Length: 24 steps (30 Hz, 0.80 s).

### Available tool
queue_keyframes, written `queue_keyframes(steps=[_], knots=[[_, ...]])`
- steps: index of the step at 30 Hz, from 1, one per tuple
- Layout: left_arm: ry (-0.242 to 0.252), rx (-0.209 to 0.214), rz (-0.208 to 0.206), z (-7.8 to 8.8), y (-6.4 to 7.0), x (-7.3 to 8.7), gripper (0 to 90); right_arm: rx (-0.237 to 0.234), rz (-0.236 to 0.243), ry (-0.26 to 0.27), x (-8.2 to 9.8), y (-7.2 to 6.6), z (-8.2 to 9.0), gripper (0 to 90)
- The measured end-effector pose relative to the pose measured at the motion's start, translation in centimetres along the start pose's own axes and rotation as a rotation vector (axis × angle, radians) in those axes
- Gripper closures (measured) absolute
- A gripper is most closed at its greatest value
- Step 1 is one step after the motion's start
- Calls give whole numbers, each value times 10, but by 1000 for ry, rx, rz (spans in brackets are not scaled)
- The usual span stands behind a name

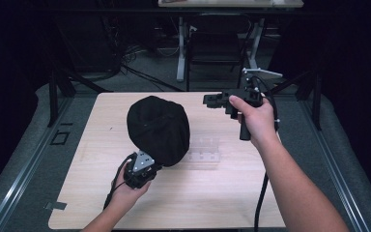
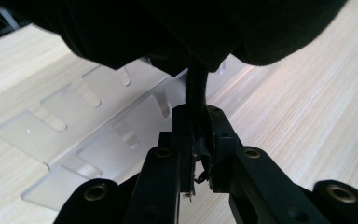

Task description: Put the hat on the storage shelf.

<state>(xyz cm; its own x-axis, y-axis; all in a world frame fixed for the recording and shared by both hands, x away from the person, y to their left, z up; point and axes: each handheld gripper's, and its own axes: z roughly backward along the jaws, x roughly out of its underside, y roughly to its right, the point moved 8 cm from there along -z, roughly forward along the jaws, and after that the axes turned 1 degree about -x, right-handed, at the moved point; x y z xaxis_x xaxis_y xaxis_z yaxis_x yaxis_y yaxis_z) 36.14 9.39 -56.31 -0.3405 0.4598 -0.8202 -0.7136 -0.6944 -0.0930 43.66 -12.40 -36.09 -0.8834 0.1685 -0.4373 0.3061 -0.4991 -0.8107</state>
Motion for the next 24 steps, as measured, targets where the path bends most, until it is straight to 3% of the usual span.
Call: queue_keyframes(steps=[1,2,3,5,6,9,13,16,17,20,24], knots=[[0,0,0,0,0,0,841,10,4,5,0,2,2,667],[13,11,83,-1,4,1,839,16,6,15,-1,3,3,666],[9,6,32,0,0,1,838,18,11,13,0,4,5,664],[9,0,27,0,-2,1,830,25,12,24,0,5,6,661],[9,-6,37,-1,-3,2,823,73,39,14,3,10,10,656],[11,-14,52,-1,-5,2,762,155,89,9,7,16,12,642],[9,-43,58,2,-6,3,668,190,125,-2,16,22,15,625],[-1,-52,53,7,-9,6,599,251,160,0,23,31,17,617],[8,-55,91,7,-7,8,581,274,170,-5,25,34,18,610],[4,-61,80,12,-11,11,510,317,186,7,30,42,19,595],[4,-75,105,27,-21,19,452,404,212,3,38,58,23,562]])
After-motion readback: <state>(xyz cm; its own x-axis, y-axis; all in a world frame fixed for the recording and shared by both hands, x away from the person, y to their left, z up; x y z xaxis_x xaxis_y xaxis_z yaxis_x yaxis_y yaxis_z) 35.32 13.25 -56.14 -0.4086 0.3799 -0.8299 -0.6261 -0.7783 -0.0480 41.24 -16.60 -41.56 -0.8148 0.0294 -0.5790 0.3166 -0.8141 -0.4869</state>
